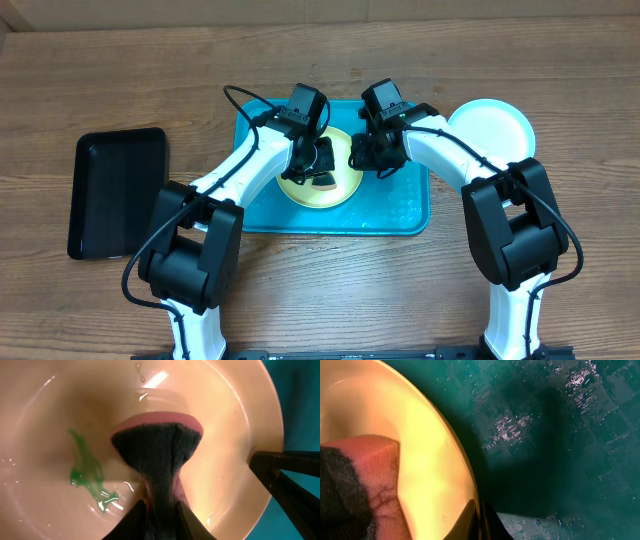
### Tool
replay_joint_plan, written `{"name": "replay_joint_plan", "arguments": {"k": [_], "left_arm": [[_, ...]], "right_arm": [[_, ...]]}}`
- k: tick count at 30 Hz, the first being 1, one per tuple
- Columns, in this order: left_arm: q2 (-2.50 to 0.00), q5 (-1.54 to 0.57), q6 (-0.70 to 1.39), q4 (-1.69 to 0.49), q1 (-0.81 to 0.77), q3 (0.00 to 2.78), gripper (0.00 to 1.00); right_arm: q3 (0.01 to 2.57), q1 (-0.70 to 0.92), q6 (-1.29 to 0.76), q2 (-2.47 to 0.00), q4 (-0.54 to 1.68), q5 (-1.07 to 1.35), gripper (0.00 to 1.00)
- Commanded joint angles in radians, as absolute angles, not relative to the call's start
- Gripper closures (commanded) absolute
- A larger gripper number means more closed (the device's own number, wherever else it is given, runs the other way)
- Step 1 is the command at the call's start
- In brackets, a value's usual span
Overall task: Clean dirty plates on tray and stack at the side
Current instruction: 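Scrub the yellow plate with the left-held sponge while right gripper holds it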
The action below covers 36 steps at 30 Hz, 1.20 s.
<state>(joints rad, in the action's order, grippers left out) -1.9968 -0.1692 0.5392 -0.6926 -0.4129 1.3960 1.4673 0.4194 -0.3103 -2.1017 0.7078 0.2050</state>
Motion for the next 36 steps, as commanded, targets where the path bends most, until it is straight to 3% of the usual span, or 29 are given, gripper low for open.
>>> {"name": "replay_joint_plan", "arguments": {"k": [1, 6, 11, 16, 22, 27, 36], "left_arm": [[-2.003, -0.161, 0.512, -0.709, -0.425, 1.414, 0.82], [-2.003, -0.037, 0.512, -0.733, -0.425, 1.397, 0.96], [-2.002, 0.210, 0.511, -0.764, -0.415, 1.399, 0.96], [-2.000, 0.296, 0.512, -0.783, -0.395, 1.429, 0.96], [-2.000, 0.220, 0.513, -0.785, -0.394, 1.496, 0.96], [-2.008, -0.085, 0.532, -0.743, -0.396, 1.504, 0.96], [-2.093, -0.092, 0.557, -0.745, -0.441, 1.500, 0.96]], "right_arm": [[1.459, 0.421, -0.315, -2.106, 0.701, 0.199, 0.96], [1.459, 0.421, -0.314, -2.106, 0.701, 0.199, 0.96], [1.459, 0.421, -0.314, -2.106, 0.703, 0.199, 0.96], [1.459, 0.421, -0.308, -2.106, 0.713, 0.184, 0.96], [1.459, 0.421, -0.308, -2.106, 0.710, 0.179, 0.96], [1.459, 0.421, -0.308, -2.106, 0.694, 0.179, 0.96], [1.459, 0.421, -0.308, -2.106, 0.689, 0.179, 0.96]]}}
